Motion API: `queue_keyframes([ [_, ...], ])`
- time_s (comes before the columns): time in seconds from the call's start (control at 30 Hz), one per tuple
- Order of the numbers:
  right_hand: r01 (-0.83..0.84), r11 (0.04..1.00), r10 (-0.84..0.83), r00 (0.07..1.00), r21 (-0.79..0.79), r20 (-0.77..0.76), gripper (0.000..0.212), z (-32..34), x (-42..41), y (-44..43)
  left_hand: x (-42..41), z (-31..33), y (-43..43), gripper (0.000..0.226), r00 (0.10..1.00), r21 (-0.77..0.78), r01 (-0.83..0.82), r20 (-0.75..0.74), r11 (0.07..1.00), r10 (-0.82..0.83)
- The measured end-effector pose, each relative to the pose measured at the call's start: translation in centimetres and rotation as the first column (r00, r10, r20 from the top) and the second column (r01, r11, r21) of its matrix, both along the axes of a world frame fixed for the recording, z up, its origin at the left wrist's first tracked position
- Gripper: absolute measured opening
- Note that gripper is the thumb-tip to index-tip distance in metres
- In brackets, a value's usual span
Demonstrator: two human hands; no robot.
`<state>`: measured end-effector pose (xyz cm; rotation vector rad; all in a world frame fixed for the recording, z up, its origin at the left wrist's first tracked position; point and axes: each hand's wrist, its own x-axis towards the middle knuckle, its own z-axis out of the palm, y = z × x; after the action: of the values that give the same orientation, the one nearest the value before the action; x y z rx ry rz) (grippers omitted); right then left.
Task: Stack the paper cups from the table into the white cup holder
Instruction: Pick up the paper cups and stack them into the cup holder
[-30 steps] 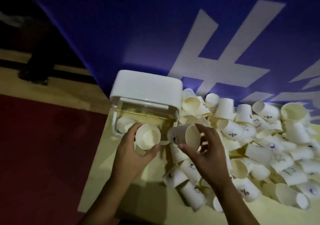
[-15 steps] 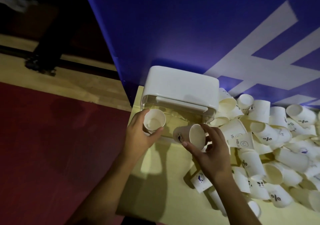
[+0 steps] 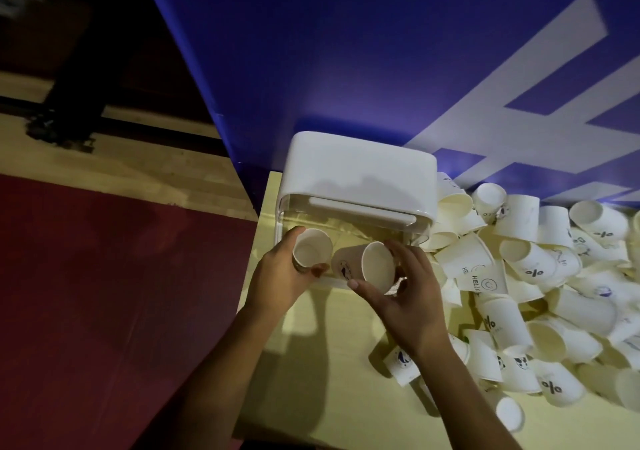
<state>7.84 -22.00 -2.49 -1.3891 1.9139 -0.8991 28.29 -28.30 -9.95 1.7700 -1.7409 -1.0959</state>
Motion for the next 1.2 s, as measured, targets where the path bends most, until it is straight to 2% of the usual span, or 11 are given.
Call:
queue_keyframes([
  [0.1,-0.019,1.0,0.02,1.0,-0.022,0.021,0.083,0.2,0.8,-0.5,0.6,-0.4,0.3,0.074,0.998,0.052,-0.009,-0.064,0.999,0.012],
  [0.3,-0.055,0.998,0.055,0.998,-0.039,-0.018,0.082,0.2,2.0,-1.3,0.8,-0.5,0.2,0.069,0.995,0.001,0.06,-0.084,0.998,-0.06],
  [0.4,-0.095,0.994,0.092,0.995,-0.053,-0.048,0.083,-0.1,2.9,-2.0,1.0,0.4,-0.2,0.081,0.995,0.071,0.083,-0.053,0.994,-0.08],
  [0.53,-0.183,0.983,0.178,0.977,-0.033,-0.122,0.083,-1.1,4.5,-2.8,2.3,1.1,-0.1,0.094,0.983,0.109,0.139,-0.137,0.984,-0.123],
  [0.63,-0.224,0.975,0.22,0.958,-0.001,-0.181,0.083,-2.3,5.4,-3.3,3.4,1.0,0.7,0.087,0.972,0.107,0.066,-0.23,0.992,-0.04],
  [0.73,-0.258,0.963,0.269,0.934,0.078,-0.233,0.088,-3.8,6.3,-4.2,3.2,1.7,1.0,0.056,0.955,0.154,-0.094,-0.266,0.984,0.133],
  [0.8,-0.292,0.945,0.321,0.915,0.145,-0.244,0.093,-4.9,6.7,-4.6,2.6,1.8,0.8,0.041,0.966,0.134,-0.094,-0.228,0.986,0.123],
  [0.9,-0.337,0.913,0.389,0.89,0.231,-0.239,0.091,-6.1,6.7,-4.9,2.0,1.4,0.4,0.038,0.987,0.092,-0.033,-0.151,0.995,0.047],
  [1.0,-0.313,0.909,0.374,0.903,0.277,-0.209,0.088,-6.8,6.3,-5.0,2.2,0.4,0.3,0.046,0.998,0.041,0.014,-0.064,0.999,-0.012],
  [1.13,-0.307,0.901,0.38,0.9,0.305,-0.215,0.09,-6.2,6.5,-5.1,1.9,1.1,0.4,0.046,0.997,0.024,0.027,-0.078,0.999,-0.025],
  [1.2,-0.301,0.902,0.373,0.904,0.309,-0.208,0.094,-5.1,6.1,-4.5,1.7,2.2,0.8,0.044,0.998,-0.018,-0.03,-0.06,0.999,0.029],
])
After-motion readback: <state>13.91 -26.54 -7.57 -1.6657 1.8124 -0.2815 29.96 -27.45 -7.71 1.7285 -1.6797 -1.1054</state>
